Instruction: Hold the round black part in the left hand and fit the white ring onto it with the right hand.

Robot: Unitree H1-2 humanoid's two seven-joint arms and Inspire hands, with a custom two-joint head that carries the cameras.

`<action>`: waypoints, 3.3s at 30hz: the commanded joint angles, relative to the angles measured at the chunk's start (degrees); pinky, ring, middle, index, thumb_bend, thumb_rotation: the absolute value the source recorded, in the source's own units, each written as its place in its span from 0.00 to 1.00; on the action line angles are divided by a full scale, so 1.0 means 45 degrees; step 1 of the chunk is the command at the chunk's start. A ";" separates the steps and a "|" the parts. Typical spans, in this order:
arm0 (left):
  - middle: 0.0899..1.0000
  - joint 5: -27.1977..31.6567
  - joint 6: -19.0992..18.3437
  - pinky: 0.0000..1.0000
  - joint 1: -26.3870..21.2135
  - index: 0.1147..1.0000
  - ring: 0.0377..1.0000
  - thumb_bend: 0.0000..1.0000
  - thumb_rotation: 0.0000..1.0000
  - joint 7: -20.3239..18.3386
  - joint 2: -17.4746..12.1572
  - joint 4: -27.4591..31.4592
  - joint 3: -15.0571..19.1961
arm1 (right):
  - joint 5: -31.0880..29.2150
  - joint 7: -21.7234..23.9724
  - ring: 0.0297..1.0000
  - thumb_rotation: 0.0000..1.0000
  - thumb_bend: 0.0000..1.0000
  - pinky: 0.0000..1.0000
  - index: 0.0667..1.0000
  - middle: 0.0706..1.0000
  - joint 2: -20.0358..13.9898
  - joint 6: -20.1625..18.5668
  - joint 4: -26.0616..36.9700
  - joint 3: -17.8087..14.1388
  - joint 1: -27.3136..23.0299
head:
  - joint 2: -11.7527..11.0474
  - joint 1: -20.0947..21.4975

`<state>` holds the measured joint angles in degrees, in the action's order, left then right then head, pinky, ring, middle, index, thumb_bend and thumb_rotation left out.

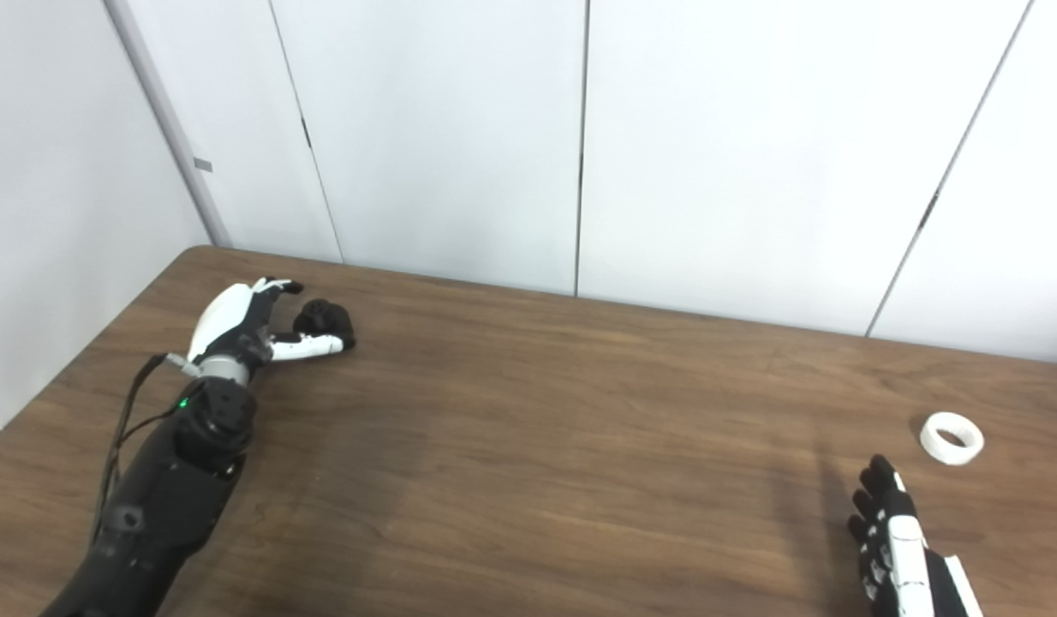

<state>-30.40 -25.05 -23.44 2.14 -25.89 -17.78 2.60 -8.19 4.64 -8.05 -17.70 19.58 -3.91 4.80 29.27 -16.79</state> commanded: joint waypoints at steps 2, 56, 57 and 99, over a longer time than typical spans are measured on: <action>1.00 -0.0275 -0.0028 1.00 -0.0912 0.85 1.00 1.00 0.40 0.0433 -0.0559 -0.0271 -0.0158 | -0.0101 0.0081 1.00 1.00 0.29 1.00 1.00 1.00 0.0026 0.0303 0.0323 -0.0004 -0.0049 | 0.0019 -0.0009; 0.94 0.0328 0.0163 1.00 -0.1755 0.76 1.00 1.00 0.33 0.0969 -0.0752 -0.2160 -0.1088 | 0.0022 0.0156 1.00 1.00 0.31 1.00 1.00 1.00 -0.0058 0.0419 0.0132 -0.0064 -0.0081 | 0.0229 0.0102; 0.94 0.0327 0.0167 1.00 -0.1751 0.76 1.00 1.00 0.34 0.0946 -0.0771 -0.2172 -0.1109 | 0.0016 0.0154 1.00 1.00 0.31 1.00 1.00 1.00 -0.0058 0.0415 0.0125 -0.0075 -0.0082 | 0.0229 0.0102; 0.72 0.0737 0.1130 0.97 -0.0789 0.42 0.89 0.52 0.05 0.1210 -0.0755 -0.0870 -0.0976 | -0.0035 0.0118 1.00 1.00 0.34 1.00 1.00 1.00 -0.0151 0.0364 0.0149 -0.0152 -0.0152 | 0.0377 0.0417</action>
<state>-26.48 -21.67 -25.89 6.93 -27.50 -24.53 -1.75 -8.46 5.03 -8.48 -17.62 19.54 -4.52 4.86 30.94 -14.86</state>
